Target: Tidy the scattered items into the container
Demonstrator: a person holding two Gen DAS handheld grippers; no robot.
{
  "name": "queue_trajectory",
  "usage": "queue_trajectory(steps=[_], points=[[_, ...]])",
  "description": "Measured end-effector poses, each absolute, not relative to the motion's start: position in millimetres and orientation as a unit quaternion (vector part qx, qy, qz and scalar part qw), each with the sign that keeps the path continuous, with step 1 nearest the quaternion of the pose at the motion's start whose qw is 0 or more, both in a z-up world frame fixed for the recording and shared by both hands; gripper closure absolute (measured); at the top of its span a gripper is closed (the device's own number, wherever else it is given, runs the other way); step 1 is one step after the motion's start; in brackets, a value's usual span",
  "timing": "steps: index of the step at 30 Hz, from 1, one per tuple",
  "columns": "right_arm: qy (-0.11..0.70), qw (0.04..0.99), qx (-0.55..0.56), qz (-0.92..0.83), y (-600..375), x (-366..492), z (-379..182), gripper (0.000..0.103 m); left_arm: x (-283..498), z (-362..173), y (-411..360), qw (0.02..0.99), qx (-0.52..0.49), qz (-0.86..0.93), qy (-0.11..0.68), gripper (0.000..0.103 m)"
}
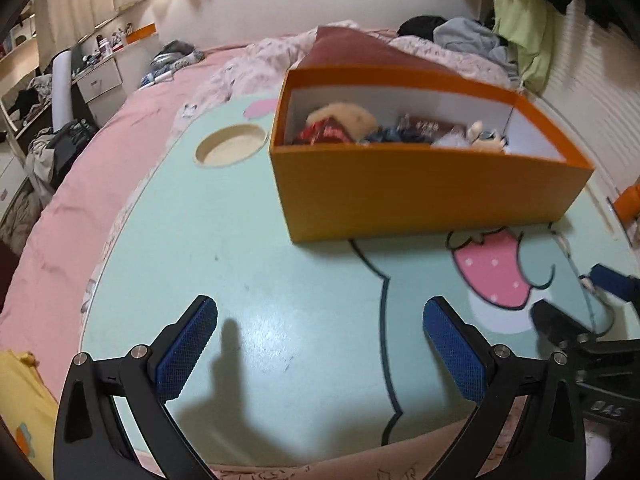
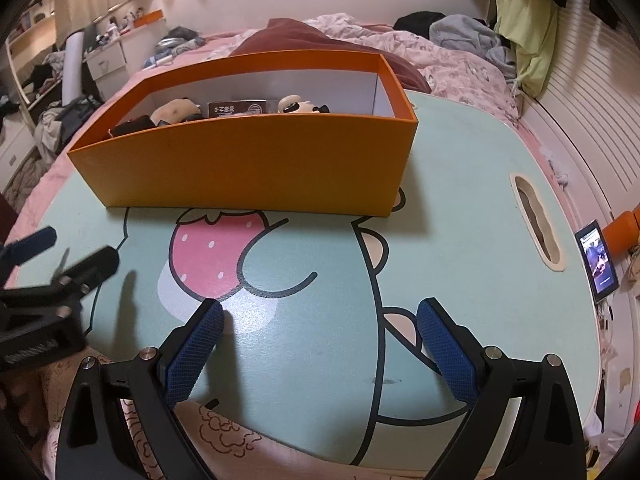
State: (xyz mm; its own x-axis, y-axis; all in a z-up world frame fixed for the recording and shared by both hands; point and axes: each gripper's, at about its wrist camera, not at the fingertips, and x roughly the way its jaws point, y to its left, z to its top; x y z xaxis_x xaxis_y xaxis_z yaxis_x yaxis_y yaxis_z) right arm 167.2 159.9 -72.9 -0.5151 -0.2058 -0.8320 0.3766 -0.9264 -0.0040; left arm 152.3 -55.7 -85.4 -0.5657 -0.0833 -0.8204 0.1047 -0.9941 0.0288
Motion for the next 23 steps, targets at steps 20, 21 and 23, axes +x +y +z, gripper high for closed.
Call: queue_trajectory(steps=[20, 21, 23], points=[[0.094, 0.171, 0.465, -0.863, 161.2, 170.0, -75.2, 0.002, 156.1, -90.4, -57.7, 0.037, 0.455, -0.889, 0.032, 0.000], [0.094, 0.171, 0.465, -0.863, 161.2, 169.9, -75.2, 0.002, 156.4, -90.5, -57.7, 0.036, 0.455, -0.889, 0.031, 0.000], [0.094, 0.171, 0.465, -0.863, 161.1, 170.0, -75.2, 0.002, 155.7, -90.5, -57.7, 0.036, 0.454, -0.890, 0.031, 0.000]])
